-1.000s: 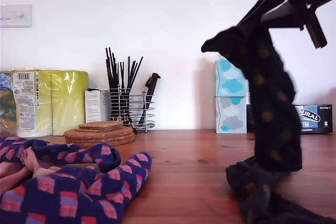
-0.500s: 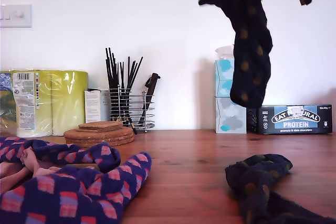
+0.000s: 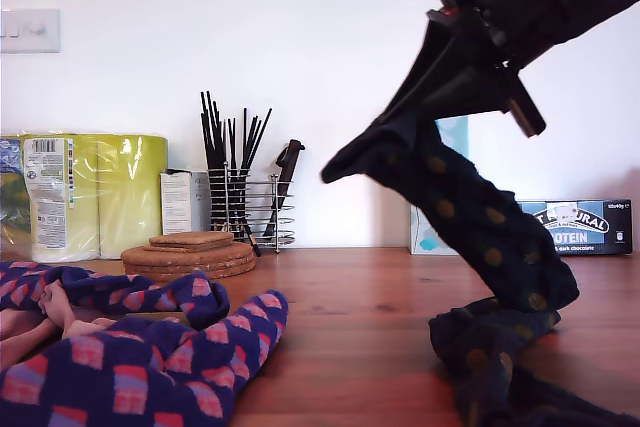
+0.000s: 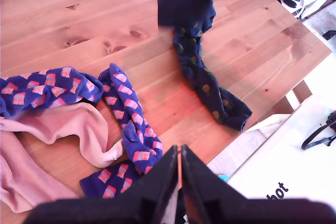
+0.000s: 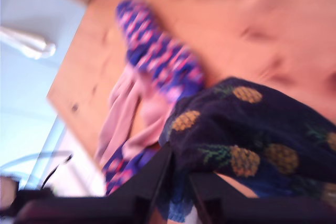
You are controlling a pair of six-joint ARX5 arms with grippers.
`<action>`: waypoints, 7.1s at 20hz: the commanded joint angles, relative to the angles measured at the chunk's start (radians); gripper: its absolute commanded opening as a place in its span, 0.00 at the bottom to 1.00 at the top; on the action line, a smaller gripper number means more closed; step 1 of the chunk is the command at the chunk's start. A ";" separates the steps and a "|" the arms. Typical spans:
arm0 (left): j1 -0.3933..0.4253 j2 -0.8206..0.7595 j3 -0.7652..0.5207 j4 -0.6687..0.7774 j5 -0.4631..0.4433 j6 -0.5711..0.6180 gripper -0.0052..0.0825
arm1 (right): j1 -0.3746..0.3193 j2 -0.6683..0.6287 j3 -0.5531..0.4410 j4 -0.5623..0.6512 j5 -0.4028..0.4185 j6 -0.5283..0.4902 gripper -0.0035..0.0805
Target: Pair up the socks based on colour and pattern, by placing each sock on top of its pair
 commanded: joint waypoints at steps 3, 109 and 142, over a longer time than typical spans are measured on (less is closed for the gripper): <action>-0.003 -0.003 -0.016 0.005 0.000 0.004 0.03 | -0.002 -0.048 -0.066 -0.063 -0.037 -0.010 0.03; -0.092 0.586 -0.016 -0.089 -0.051 0.446 0.70 | 0.186 -0.947 -0.069 -0.653 0.436 -0.392 0.03; -0.208 1.034 0.013 0.594 0.188 -0.183 0.04 | 0.185 -0.793 -0.069 -0.611 0.435 -0.444 0.03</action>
